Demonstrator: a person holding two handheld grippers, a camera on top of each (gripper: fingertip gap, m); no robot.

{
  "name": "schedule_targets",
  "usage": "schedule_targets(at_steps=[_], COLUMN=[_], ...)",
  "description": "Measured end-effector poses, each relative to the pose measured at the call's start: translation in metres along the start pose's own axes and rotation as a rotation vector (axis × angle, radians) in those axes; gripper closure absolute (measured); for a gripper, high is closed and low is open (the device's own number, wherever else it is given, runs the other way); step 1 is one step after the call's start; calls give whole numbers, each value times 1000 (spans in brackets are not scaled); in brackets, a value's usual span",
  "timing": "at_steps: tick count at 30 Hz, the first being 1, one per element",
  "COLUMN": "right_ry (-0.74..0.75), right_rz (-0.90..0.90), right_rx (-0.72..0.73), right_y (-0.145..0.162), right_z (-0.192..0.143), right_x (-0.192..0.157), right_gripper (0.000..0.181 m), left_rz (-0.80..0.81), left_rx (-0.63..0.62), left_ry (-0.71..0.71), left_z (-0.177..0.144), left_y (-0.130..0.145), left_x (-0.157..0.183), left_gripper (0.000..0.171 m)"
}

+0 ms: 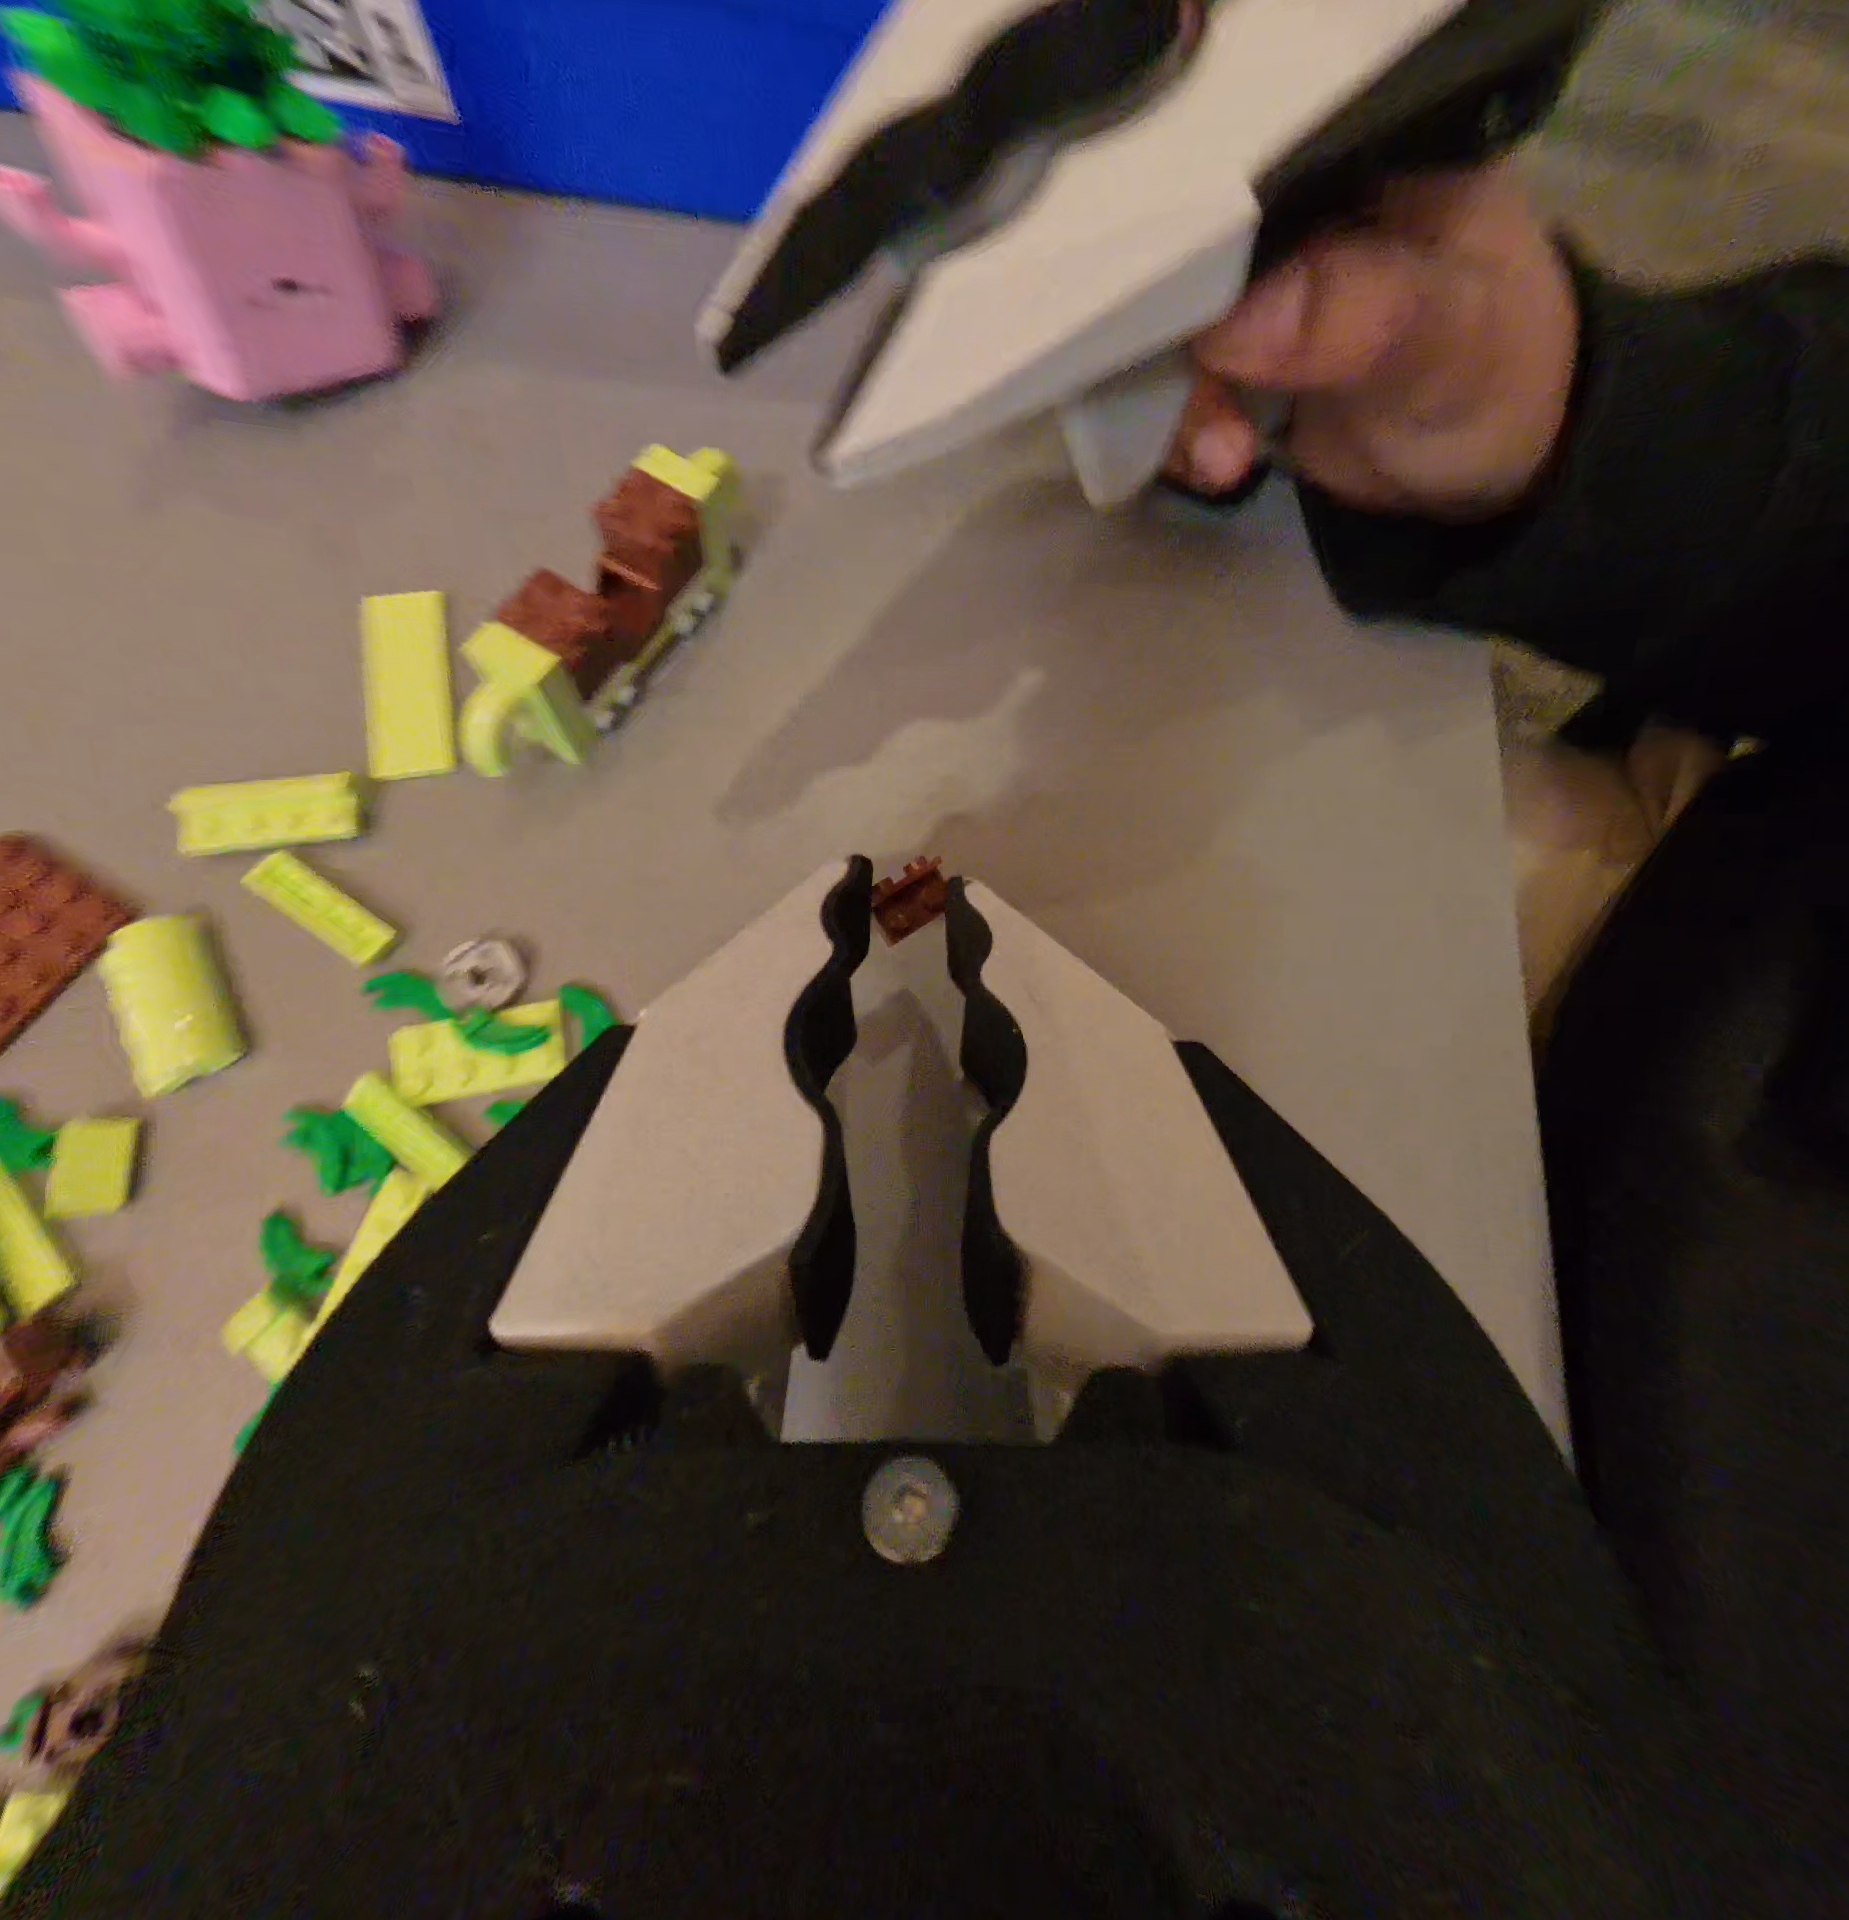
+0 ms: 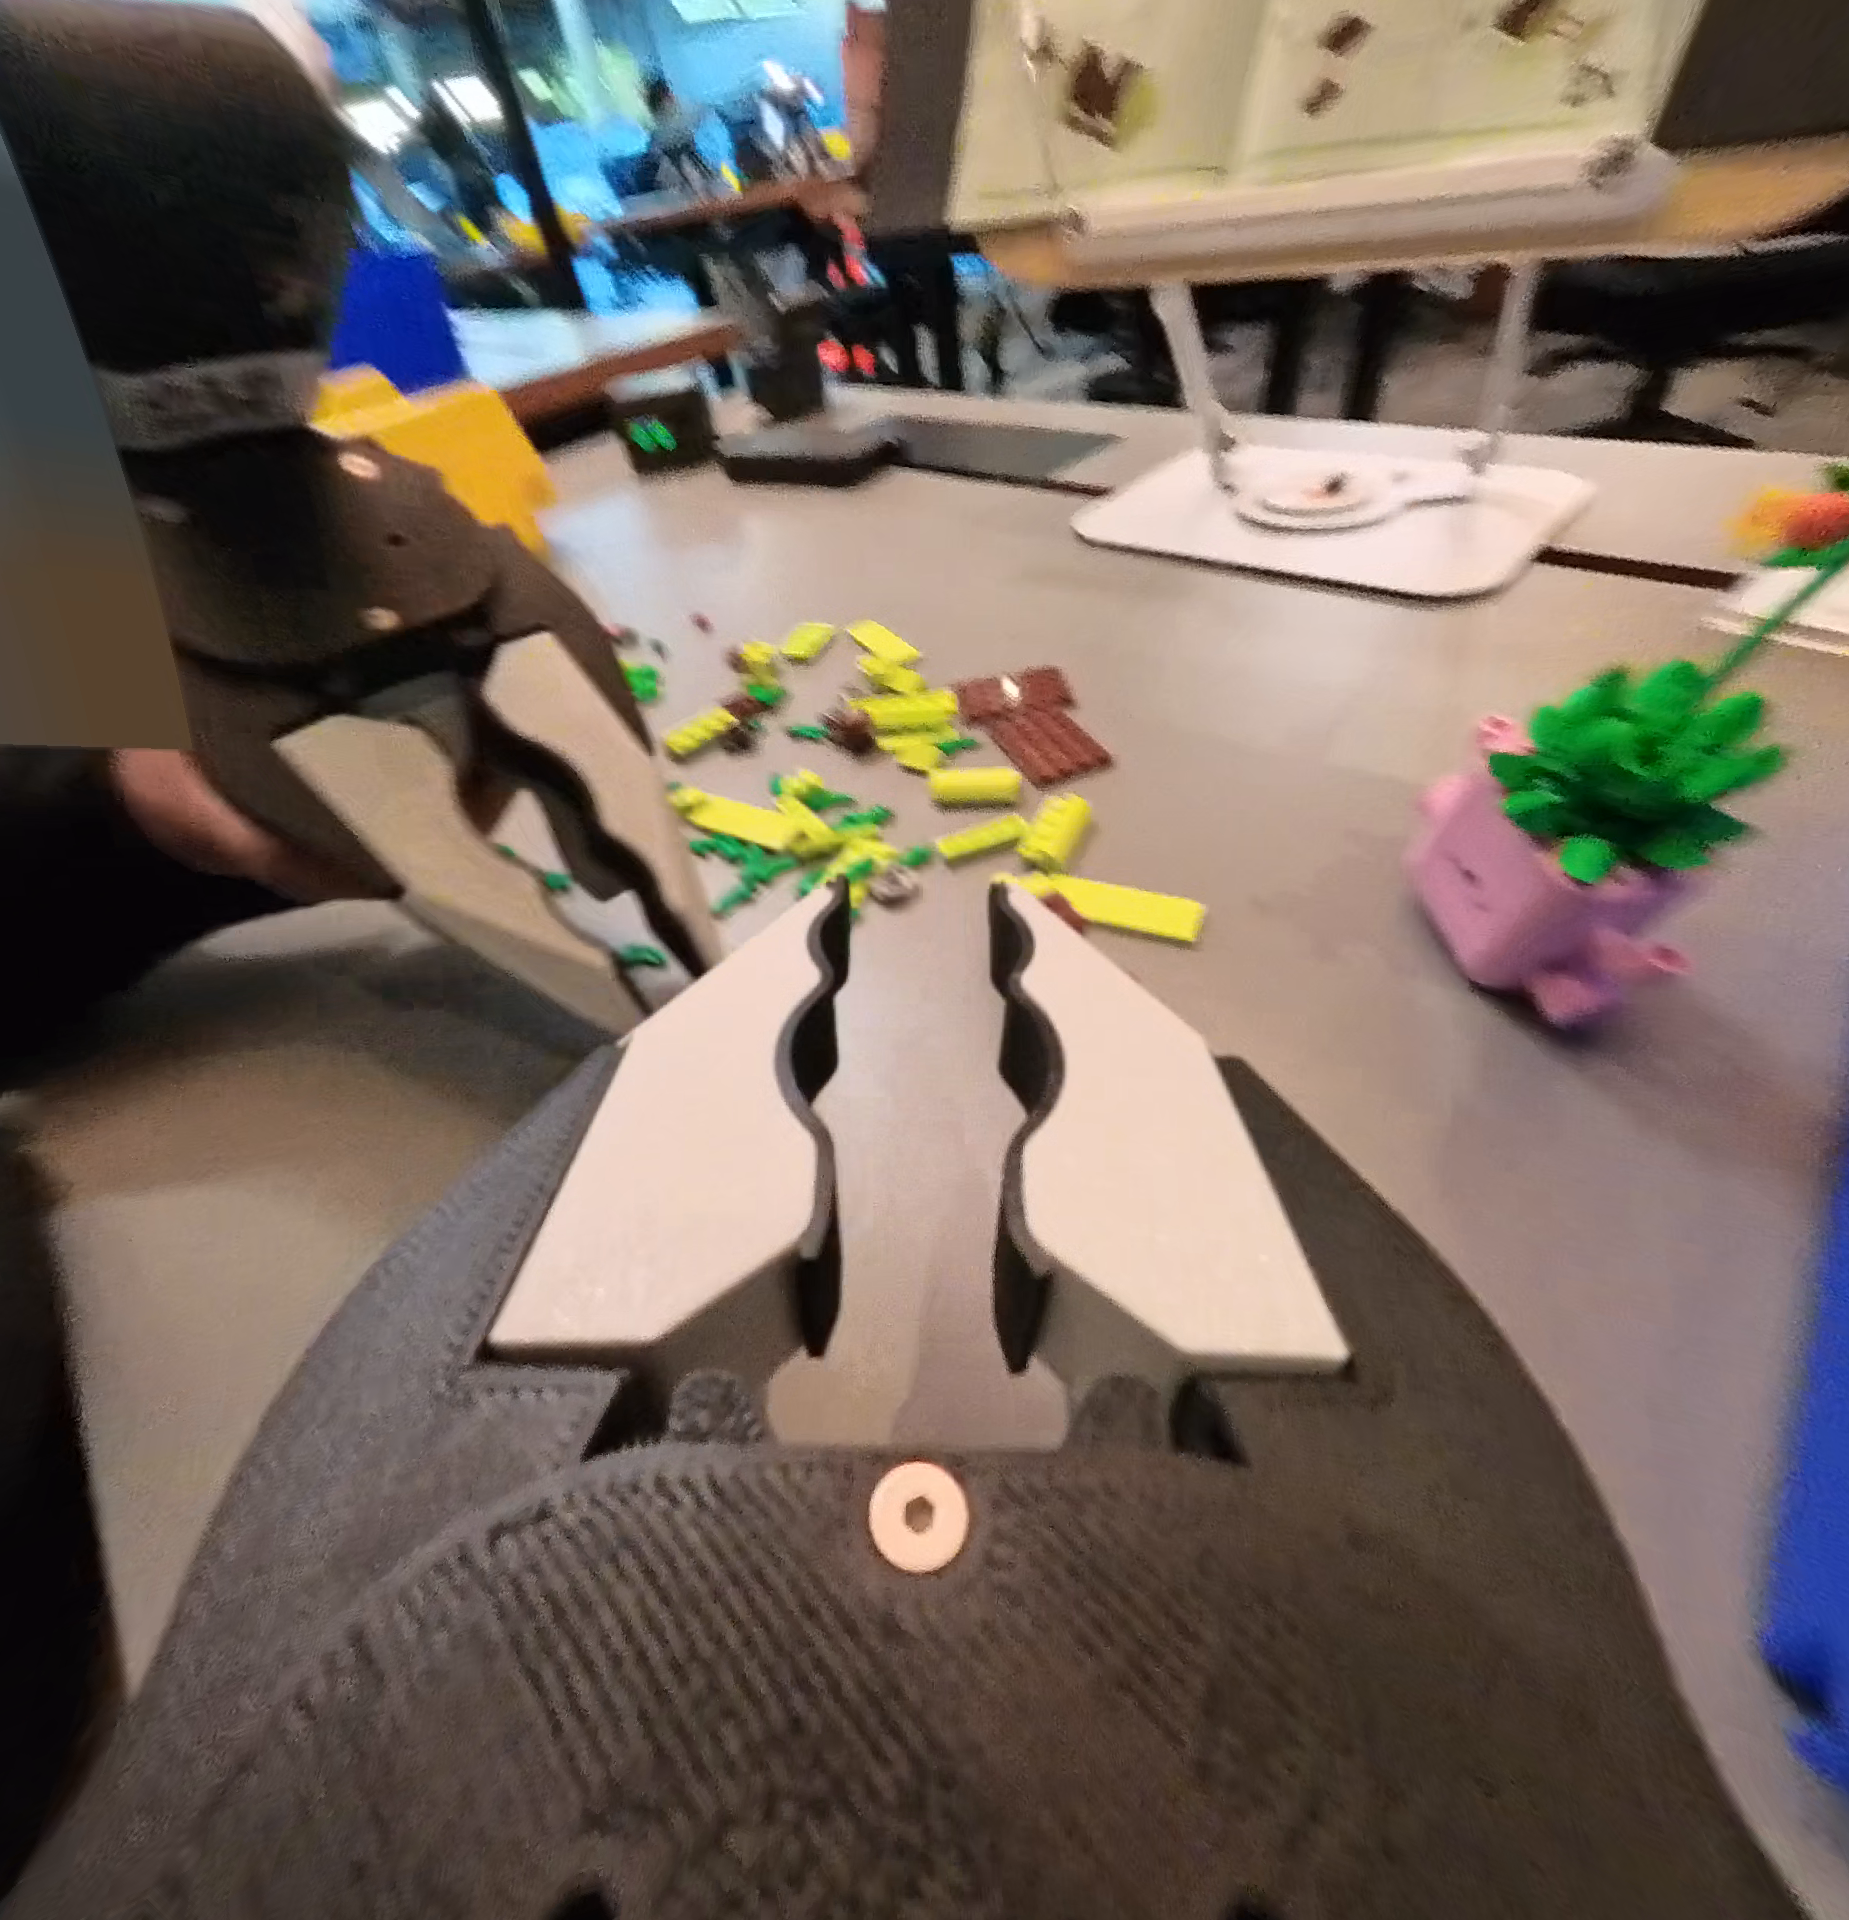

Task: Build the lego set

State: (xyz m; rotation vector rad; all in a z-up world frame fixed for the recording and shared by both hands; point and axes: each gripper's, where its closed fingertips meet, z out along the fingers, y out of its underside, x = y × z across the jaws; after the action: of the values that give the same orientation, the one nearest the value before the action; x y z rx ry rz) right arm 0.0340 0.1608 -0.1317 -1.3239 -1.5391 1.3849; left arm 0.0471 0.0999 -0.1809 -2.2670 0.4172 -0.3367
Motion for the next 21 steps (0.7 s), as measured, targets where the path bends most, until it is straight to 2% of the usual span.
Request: schedule_targets(at_steps=[3, 7, 9, 12, 17, 21], right_ry=[74, 40, 3, -69, -288, -271], right_rz=[-64, -96, -111, -104, -60, -126], right_rx=[-83, -129, -149, -184, -336, -452], right_y=[13, 24, 27, 33, 58, 78], right_z=[-5, -8, -8, -8, -11, -7], right_x=[7, -6, -13, -24, -56, -60], right_gripper=[157, 155, 153, 152, 149, 145], left_rz=[74, 80, 64, 57, 28, 2], left_rx=[-91, -130, -121, -89, -108, -84], left_ry=[57, 114, 116, 95, 100, 109], left_z=[25, 33, 29, 16, -4, -8], left_y=[8, 11, 11, 11, 32, 42], left_x=[18, 26, 25, 23, 25, 28], left_gripper=[160, 158, 147, 137, 136, 135])
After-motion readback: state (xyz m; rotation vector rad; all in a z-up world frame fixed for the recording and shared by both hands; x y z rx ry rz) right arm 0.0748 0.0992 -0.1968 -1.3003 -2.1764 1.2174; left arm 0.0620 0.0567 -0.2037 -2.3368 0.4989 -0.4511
